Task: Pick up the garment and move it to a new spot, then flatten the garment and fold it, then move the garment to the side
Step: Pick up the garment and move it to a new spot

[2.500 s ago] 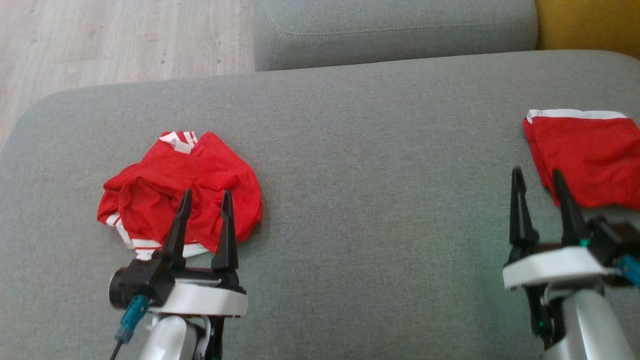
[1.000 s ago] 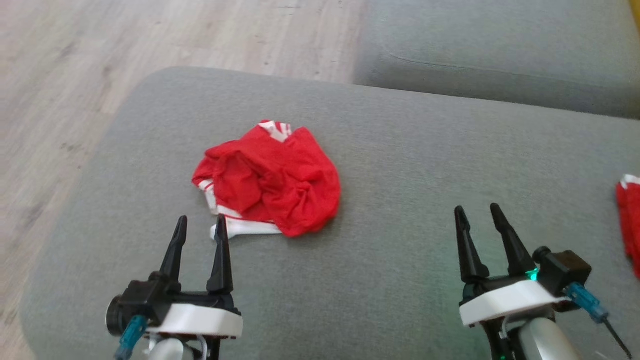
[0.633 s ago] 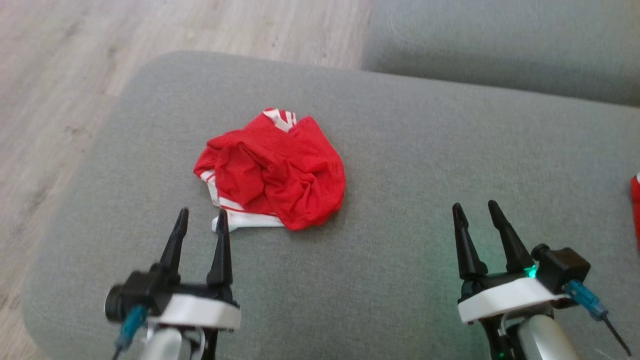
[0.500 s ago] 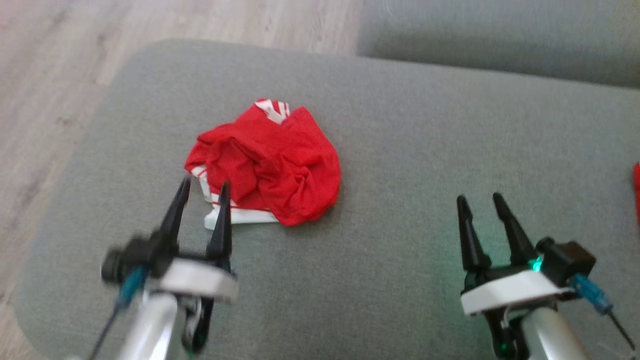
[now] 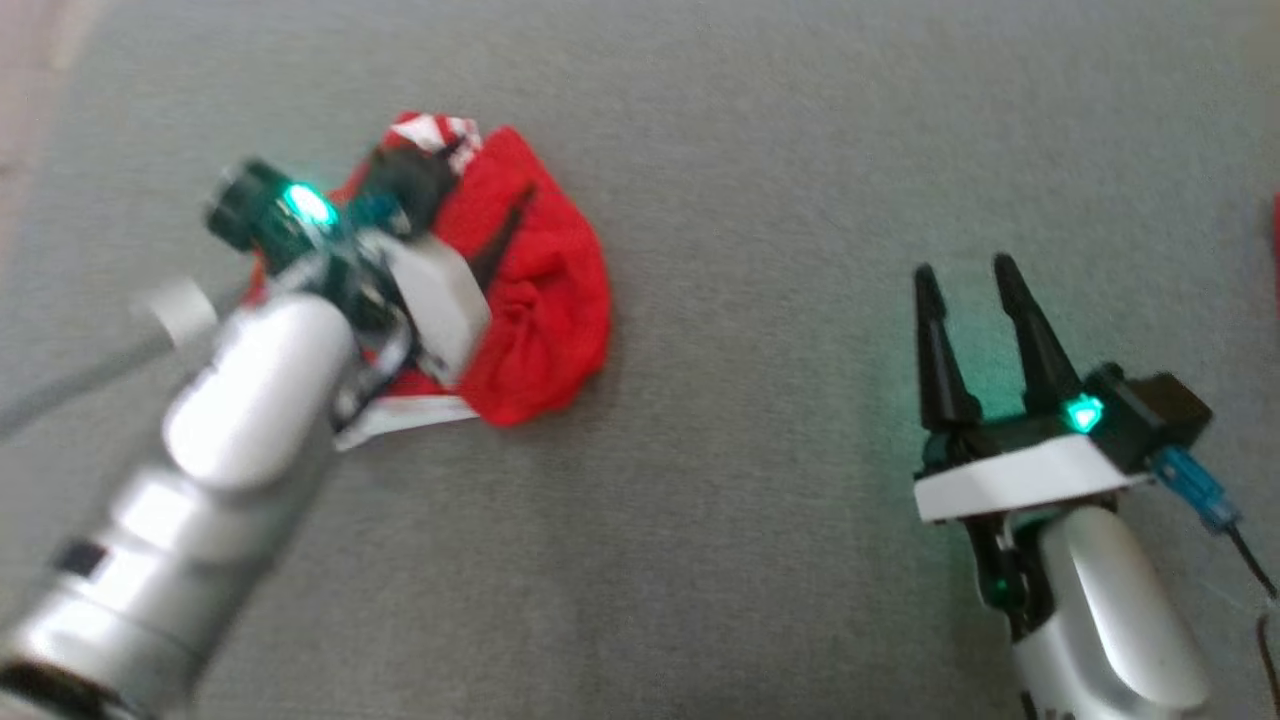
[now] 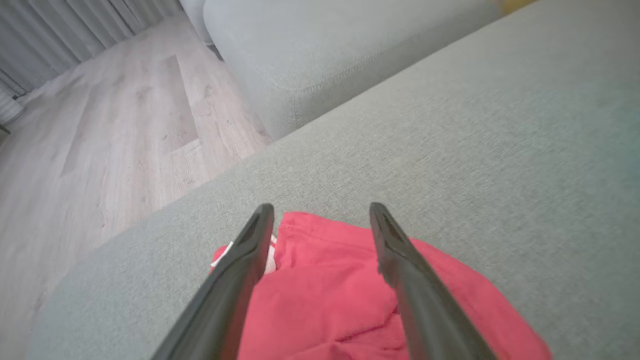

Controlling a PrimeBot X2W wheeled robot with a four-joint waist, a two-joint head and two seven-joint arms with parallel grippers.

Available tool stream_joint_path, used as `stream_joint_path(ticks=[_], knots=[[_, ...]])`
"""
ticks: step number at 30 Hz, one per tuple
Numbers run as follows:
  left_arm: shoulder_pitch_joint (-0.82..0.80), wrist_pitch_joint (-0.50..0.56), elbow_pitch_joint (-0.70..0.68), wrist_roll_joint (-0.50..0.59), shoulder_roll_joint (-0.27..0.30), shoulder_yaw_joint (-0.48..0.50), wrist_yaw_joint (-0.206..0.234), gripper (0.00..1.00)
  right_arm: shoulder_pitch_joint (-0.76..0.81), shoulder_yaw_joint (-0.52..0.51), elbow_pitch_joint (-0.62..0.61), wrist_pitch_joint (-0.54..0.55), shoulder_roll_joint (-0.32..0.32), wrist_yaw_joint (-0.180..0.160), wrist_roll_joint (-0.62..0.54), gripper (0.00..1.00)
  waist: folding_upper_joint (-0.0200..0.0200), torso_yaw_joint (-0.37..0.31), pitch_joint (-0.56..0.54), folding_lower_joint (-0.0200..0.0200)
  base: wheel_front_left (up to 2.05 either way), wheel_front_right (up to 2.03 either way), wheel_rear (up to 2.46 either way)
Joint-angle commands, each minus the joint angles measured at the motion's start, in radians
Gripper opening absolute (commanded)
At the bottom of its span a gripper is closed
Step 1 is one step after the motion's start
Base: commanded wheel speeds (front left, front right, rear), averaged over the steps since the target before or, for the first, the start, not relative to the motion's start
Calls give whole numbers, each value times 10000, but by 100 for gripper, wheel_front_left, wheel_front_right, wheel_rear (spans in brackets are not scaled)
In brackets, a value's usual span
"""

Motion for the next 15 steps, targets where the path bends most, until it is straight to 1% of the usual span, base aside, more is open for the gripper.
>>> stream_joint_path(ticks=[1,2,3,7,9,13,15], knots=[[-983,282,-4,-548,680,-58,21,100,-392,388,-363,-108,-9,-7,-116,100,0,-590,554,-3,0,0,0],[-1328,502,187,-895,882,-388,20,100,-471,458,-357,-108,-9,-7,-130,100,0,-732,652,-3,0,0,0],[-1940,934,527,-1533,1267,-1020,20,100,-612,511,-367,-108,-9,-7,-110,100,0,-982,837,-3,0,0,0],[-2754,1949,1059,-2763,1763,-2385,19,100,-727,443,-462,-108,-9,-7,-7,100,0,-1253,1098,-3,0,0,0],[-3076,2128,1305,-3293,1919,-2748,19,100,-716,440,-445,-108,-9,-7,10,100,0,-1359,1204,-3,0,0,0],[-3507,2132,1786,-3881,2119,-3392,18,100,-742,480,-474,-109,-9,-7,40,100,0,-1566,1334,-3,0,0,0],[-3580,2123,1910,-4018,2146,-3512,18,100,-749,474,-492,-109,-9,-7,43,100,0,-1607,1368,-3,0,0,0]])
